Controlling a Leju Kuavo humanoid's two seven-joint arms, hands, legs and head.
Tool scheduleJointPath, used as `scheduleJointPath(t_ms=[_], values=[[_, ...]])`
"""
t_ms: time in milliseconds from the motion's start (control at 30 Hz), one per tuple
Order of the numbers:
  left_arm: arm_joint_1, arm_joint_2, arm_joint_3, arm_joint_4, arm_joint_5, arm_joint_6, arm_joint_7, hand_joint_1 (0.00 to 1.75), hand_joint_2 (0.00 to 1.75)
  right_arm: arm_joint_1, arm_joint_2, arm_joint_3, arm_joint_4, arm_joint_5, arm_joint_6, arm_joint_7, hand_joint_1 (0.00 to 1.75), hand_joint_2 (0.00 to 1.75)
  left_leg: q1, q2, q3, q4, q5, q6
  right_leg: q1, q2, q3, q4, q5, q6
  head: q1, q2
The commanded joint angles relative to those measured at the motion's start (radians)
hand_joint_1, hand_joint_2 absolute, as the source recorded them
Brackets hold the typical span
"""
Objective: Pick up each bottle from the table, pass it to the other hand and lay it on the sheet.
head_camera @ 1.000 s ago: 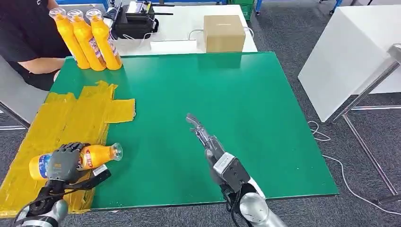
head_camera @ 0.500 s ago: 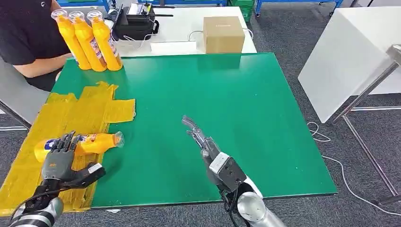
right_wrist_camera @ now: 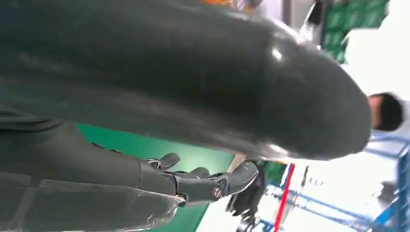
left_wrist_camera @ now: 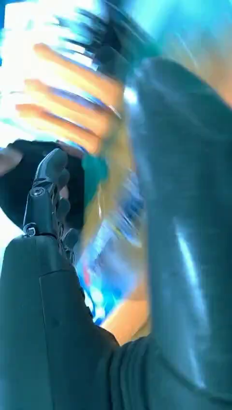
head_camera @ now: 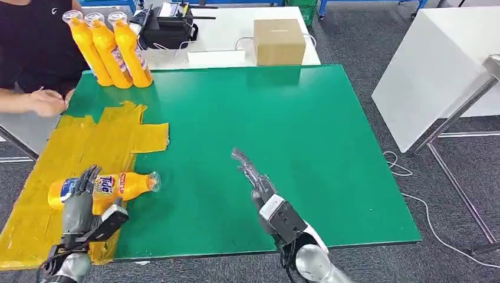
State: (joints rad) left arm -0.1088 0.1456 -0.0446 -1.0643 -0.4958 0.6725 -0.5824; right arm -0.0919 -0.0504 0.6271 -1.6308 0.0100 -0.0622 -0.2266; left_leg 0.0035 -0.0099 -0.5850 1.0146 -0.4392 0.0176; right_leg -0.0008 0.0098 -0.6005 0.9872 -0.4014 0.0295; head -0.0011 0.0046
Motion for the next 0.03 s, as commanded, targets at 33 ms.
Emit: scheduleJointPath(t_ms=[33], values=[[0.196,-0.247,-0.072,-0.652,0.276,0.020,-0.092,0.00,0.00,0.060,-0.016,-0.003,-0.025,0.037,-0.053,0.014,0.00,0.00,-0.001,-0.001,0.000,0.001,-0.004,0.001,-0.001,-0.003,0.002,0.000,-0.003,0.002,0.000,0.000]])
